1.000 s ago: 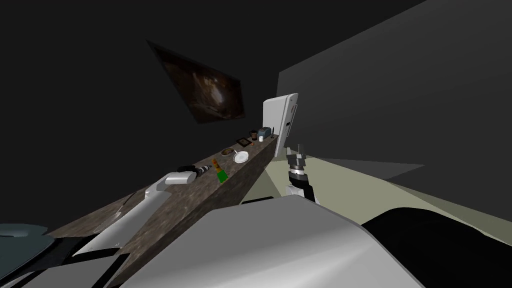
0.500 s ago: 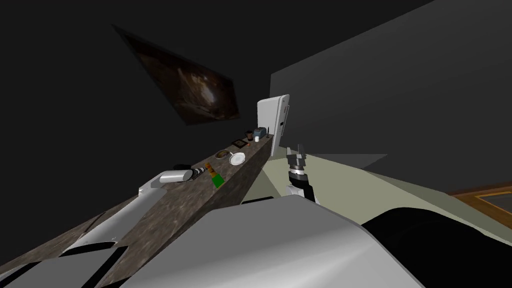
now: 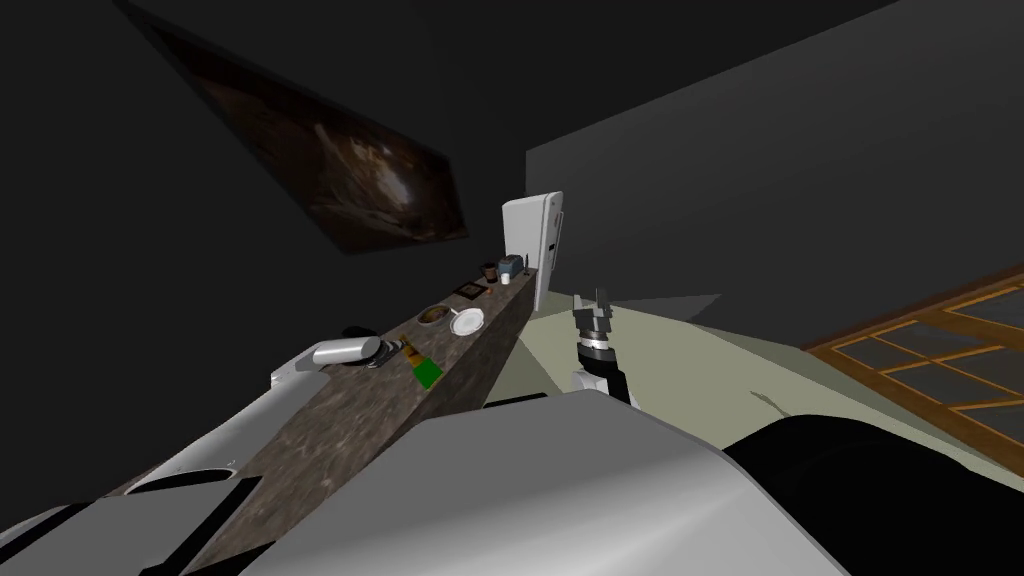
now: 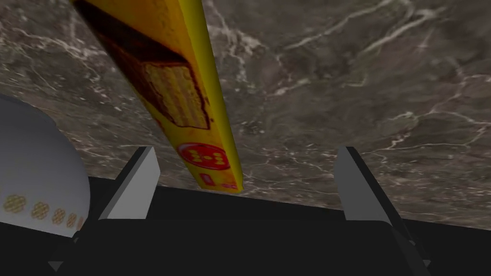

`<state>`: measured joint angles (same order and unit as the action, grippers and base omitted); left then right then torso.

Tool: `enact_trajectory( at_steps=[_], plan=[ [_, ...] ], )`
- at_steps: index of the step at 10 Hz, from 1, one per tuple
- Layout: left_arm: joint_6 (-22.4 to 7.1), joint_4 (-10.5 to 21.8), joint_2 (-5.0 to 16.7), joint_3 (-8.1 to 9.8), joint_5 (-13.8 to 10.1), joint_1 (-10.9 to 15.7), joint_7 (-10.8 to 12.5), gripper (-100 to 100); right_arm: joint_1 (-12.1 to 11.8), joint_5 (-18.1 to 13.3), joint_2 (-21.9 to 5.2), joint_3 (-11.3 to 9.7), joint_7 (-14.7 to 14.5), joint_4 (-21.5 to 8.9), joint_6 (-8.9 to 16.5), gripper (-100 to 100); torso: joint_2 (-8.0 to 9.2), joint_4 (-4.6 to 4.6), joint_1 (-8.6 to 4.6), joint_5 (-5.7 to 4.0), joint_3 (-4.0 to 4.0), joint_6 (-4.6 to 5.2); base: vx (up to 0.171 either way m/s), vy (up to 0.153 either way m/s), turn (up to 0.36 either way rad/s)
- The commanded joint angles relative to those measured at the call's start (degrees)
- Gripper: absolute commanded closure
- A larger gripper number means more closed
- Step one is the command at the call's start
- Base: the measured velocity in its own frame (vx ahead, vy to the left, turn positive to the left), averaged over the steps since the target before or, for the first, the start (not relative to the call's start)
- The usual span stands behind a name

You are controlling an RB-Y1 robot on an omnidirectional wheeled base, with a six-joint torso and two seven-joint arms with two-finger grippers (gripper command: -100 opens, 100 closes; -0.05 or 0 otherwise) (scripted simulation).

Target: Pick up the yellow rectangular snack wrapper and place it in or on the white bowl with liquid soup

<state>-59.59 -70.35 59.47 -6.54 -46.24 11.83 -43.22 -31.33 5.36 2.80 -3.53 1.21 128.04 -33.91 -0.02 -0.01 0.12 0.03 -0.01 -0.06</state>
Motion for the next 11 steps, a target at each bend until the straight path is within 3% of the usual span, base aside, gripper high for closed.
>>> enact_trajectory(
  at_steps=[1, 4, 10, 11],
  plan=[
    [-2.86, 2.53, 0.84, -0.53, -1.99, 1.41, -0.30, -100, 0.00, 0.00, 0.00, 0.00, 0.00, 0.00, 0.00, 0, 0.00, 0.00, 0.00, 0.00, 0.00, 0.00, 0.004, 0.054, -0.340],
    [-5.42, 4.21, 1.13, -0.93, -3.09, 2.24, -0.41, -100, 0.00, 0.00, 0.00, 0.00, 0.00, 0.00, 0.00, 0, 0.02, 0.01, 0.07, 0.02, 0.01, -0.03, 0.001, 0.046, -0.112],
    [-13.08, 11.48, 1.60, -2.91, -7.72, 5.46, -0.19, -100, -0.01, 0.00, -0.01, 0.01, 0.00, 0.00, 0.00, 0, 0.08, 0.02, 0.15, 0.04, 0.05, -0.06, -0.013, 0.061, -0.204],
    [-12.17, 10.62, 1.59, -2.66, -7.29, 4.91, -0.25, -100, -0.01, 0.00, 0.00, 0.01, 0.00, 0.00, 0.00, 0, 0.09, 0.02, 0.14, 0.04, 0.05, -0.06, -0.011, 0.029, -0.036]
  ],
)
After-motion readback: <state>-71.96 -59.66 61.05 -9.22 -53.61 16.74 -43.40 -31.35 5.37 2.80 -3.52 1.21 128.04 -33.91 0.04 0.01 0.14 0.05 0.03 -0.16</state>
